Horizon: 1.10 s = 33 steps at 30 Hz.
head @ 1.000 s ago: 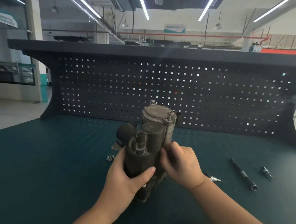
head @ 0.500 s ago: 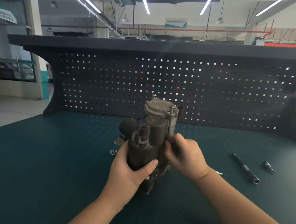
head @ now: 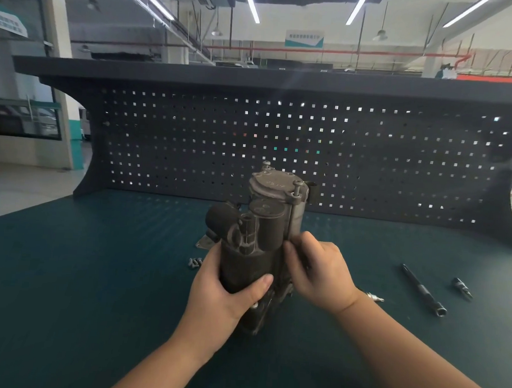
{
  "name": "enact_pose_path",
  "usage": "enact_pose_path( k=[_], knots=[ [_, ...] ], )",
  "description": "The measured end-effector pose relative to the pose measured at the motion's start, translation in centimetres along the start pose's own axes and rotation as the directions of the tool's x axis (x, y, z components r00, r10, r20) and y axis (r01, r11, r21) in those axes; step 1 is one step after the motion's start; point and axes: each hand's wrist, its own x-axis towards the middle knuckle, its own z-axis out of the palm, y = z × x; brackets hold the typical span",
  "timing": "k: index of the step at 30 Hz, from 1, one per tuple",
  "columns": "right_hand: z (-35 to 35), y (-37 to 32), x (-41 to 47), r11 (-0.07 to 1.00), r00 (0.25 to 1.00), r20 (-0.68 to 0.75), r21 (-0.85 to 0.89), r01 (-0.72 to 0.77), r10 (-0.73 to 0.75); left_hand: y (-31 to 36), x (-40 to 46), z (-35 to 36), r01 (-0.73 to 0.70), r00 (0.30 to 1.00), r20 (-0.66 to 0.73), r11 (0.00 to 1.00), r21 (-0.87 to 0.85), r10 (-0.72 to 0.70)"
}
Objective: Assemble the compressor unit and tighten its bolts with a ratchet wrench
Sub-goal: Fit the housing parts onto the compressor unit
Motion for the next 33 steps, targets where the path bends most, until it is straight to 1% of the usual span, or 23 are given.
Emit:
enact_pose_path(
  k=[15,18,22,28,33],
  knots=[
    [-0.8,-1.2,-0.3,0.998,0.996,0.057,-0.024,-0.064,0.065,-0.2,0.0,0.1,-0.018,1.000,-0.016,1.000,-0.004,0.017],
    [-1.0,-1.4,-0.6,0.990,0.986,0.090,-0.018,-0.142,0.143,0.0,-0.1,0.1,-0.025,0.999,-0.024,1.000,0.003,0.025],
    [-0.8,-2.3,-1.0,0.946,0.945,0.127,0.087,-0.313,0.301,0.0,0.0,0.2,-0.030,0.999,-0.033,0.999,0.036,0.031],
    [-0.3,-3.5,-1.6,0.890,0.893,0.089,0.081,-0.448,0.441,0.1,-0.5,0.8,-0.047,0.997,-0.059,0.998,0.038,0.049],
    [-0.2,-3.4,-1.7,0.811,0.841,0.111,0.225,-0.541,0.530,-0.1,-0.5,0.8,-0.040,0.997,-0.064,0.999,0.037,0.042]
  ],
)
